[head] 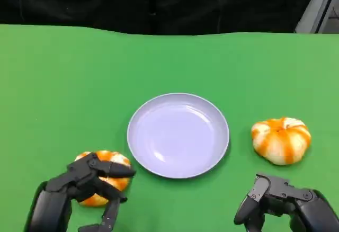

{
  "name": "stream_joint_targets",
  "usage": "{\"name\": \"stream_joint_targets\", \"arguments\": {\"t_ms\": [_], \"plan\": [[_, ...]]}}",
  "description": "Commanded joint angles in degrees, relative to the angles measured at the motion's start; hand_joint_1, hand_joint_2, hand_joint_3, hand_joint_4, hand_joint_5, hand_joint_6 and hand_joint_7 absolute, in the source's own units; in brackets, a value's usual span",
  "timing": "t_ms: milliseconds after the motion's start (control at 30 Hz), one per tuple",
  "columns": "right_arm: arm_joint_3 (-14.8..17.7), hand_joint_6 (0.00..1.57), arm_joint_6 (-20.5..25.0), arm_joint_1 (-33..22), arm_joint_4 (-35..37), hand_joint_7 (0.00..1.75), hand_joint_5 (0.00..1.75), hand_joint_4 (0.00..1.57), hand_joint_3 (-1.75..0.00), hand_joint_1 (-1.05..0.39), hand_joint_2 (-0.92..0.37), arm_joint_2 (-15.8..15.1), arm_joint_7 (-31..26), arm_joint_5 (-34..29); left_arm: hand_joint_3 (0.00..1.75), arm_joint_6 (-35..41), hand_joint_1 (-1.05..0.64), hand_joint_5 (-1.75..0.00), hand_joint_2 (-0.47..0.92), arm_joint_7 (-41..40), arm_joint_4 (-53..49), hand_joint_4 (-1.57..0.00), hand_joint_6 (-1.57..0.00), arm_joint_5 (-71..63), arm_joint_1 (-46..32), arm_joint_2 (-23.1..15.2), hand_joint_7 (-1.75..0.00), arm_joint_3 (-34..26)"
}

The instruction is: Grasp the bread from the table and place it into the plate.

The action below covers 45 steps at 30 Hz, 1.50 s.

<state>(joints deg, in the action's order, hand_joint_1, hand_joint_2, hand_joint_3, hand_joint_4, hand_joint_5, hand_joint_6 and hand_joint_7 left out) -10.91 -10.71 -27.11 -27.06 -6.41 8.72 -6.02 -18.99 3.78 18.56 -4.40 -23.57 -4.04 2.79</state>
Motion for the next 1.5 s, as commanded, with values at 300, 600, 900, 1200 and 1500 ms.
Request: {"name": "stream_joint_targets", "arguments": {"t_ms": [300, 600, 900, 1200, 1500], "plan": [[-0.55, 0.76, 1.03, -0.62, -1.61, 1.39, 1.69, 0.74, -1.29, -0.02, -0.38, 0.03, -0.77, 0.00, 0.03, 7.67, -0.28, -0.57, 0.83, -2.62, 0.28, -0.27, -0.41, -16.69, 3.31, -4.36, 0.00, -0.84], [-0.60, 0.76, 2.16, -1.11, -2.43, 1.39, 1.70, 0.75, -1.26, -0.03, -0.39, -0.06, -0.97, 0.17, 0.01, 21.76, -0.40, -0.58, 0.88, 0.33, 1.43, -0.14, -0.27, -44.78, 9.81, -9.15, -0.01, 5.97], [-0.65, 0.75, 1.48, -0.95, -1.86, 1.39, 1.70, 0.74, -1.27, -0.02, -0.38, -0.21, -0.83, 0.42, 0.00, 31.01, -0.43, -0.58, 0.87, 4.41, -4.53, -0.19, -0.34, -57.50, 16.60, -9.75, -0.03, 12.97], [-0.87, 0.76, 1.83, -1.11, -2.13, 1.38, 1.69, 0.74, -1.27, -0.02, -0.38, -0.19, -1.05, 0.07, 0.01, 36.03, -0.48, -0.48, 0.92, 4.88, -19.80, -0.39, -0.39, -62.09, 26.86, -10.25, -0.01, 18.70], [-0.95, 0.76, 1.48, -0.97, -2.12, 1.37, 1.70, 0.75, -1.29, -0.03, -0.36, -0.18, -1.14, 0.00, 0.22, 33.97, -0.36, -1.06, 0.92, -2.41, -32.34, -0.58, -0.85, -58.04, 33.01, -11.01, -0.07, 20.30]]}}
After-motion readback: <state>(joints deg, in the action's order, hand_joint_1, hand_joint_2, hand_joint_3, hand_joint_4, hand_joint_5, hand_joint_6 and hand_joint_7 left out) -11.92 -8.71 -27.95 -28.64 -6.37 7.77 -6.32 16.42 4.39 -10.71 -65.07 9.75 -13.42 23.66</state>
